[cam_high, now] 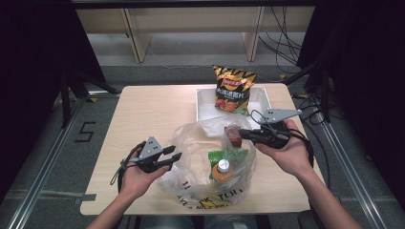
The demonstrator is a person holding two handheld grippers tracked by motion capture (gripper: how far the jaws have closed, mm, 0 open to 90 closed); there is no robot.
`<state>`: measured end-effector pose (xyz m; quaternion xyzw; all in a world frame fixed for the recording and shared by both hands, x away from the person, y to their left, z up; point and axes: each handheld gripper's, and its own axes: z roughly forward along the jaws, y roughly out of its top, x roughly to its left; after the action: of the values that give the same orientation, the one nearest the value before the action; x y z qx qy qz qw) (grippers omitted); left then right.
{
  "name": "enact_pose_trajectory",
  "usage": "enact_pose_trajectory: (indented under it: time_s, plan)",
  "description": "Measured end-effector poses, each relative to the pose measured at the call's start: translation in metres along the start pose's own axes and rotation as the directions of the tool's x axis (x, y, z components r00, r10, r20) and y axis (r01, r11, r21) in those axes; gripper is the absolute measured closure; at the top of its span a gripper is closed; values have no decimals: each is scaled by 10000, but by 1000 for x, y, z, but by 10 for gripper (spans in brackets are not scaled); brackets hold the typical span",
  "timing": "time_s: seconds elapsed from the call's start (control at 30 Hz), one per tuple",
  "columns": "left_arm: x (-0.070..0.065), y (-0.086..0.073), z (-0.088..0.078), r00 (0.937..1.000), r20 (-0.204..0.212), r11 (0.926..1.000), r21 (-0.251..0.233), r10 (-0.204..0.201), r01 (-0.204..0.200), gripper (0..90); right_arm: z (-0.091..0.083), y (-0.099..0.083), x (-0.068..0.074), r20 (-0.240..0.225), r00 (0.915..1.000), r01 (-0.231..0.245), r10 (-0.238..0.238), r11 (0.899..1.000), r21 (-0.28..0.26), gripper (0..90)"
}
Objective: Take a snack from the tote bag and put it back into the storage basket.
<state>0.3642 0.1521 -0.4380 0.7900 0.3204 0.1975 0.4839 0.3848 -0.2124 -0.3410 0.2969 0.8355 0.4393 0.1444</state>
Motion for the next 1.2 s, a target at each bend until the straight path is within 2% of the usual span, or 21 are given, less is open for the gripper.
enact_pose_trajectory:
  time_s: [0.03,0.23,0.27,0.3,0.37,0.53,0.57,0.63,0.73,0.77,0.8,0.87,0.93,0.97,1.0,1.03,1.07,1.1,1.13,1.17,1.2]
  plan:
    - [0,0,0,10000,8,10000,5,11,-11,618,-1,-3,-3,100,9999,116,-116,9999,-60,900]
    - [-1,-1,3,10000,31,10000,57,29,-29,619,-3,-20,-10,428,9988,-274,258,9990,367,900]
    - [-1,-1,3,10000,35,10000,71,44,-45,619,-4,-23,-11,429,9985,-374,347,9973,625,900]
    - [-1,-1,3,9999,60,9999,74,128,-129,619,-3,-26,-12,488,9980,-430,402,9974,580,900]
    - [0,-1,3,9999,125,9999,76,119,-120,619,-1,-33,-13,451,9966,-716,682,9943,790,900]
    - [0,-2,5,9999,92,9999,92,87,-88,617,3,-49,-16,550,9941,-1000,933,9857,1359,900]
    - [0,-3,6,10000,68,9999,128,41,-42,617,5,-54,-20,630,9954,-799,719,9875,1358,900]
    - [0,-4,7,9999,97,9998,192,41,-42,617,10,-64,-22,633,9940,-975,894,9853,1405,900]
    - [-1,-6,8,9999,115,9996,287,64,-68,617,16,-77,-26,651,9908,-1284,1184,9750,1816,900]
    - [-2,-6,9,10000,72,9995,322,18,-21,617,20,-82,-26,771,9865,-1566,1447,9711,1800,900]
    - [-1,-7,10,9997,202,9994,312,134,-140,617,20,-85,-29,603,9899,-1383,1281,9662,2177,900]
    - [-2,-8,11,9999,144,9992,390,88,-93,617,24,-92,-30,511,9890,-1469,1385,9583,2451,900]
    - [-2,-9,13,9997,203,9990,435,127,-136,616,30,-99,-32,572,9881,-1530,1430,9541,2573,900]
    - [-3,-10,13,9997,238,9988,483,75,-86,616,33,-103,-34,816,9875,-1515,1347,9544,2571,900]
    - [-3,-10,14,9995,228,9984,532,198,-210,617,34,-103,-33,898,9801,-1955,1770,9389,2832,900]
    - [-3,-11,14,9995,265,9983,546,172,-186,617,35,-106,-34,879,9827,-1818,1628,9375,2968,900]
    - [-4,-11,15,9996,282,9982,588,100,-117,617,38,-108,-34,859,9807,-1934,1758,9368,2914,900]
    - [-4,-12,16,9996,249,9980,623,122,-138,617,39,-111,-36,871,9854,-1659,1464,9407,2958,900]
    - [-4,-12,17,9994,332,9978,656,77,-99,617,39,-111,-36,519,9877,-1565,1476,9353,3172,900]
    - [-5,-13,17,9996,292,9978,658,-10,-9,617,42,-113,-35,582,9868,-1620,1514,9399,3006,900]
    - [-3,-12,18,9994,294,9975,669,204,-223,617,40,-113,-34,535,9837,-1796,1716,9266,3303,900]
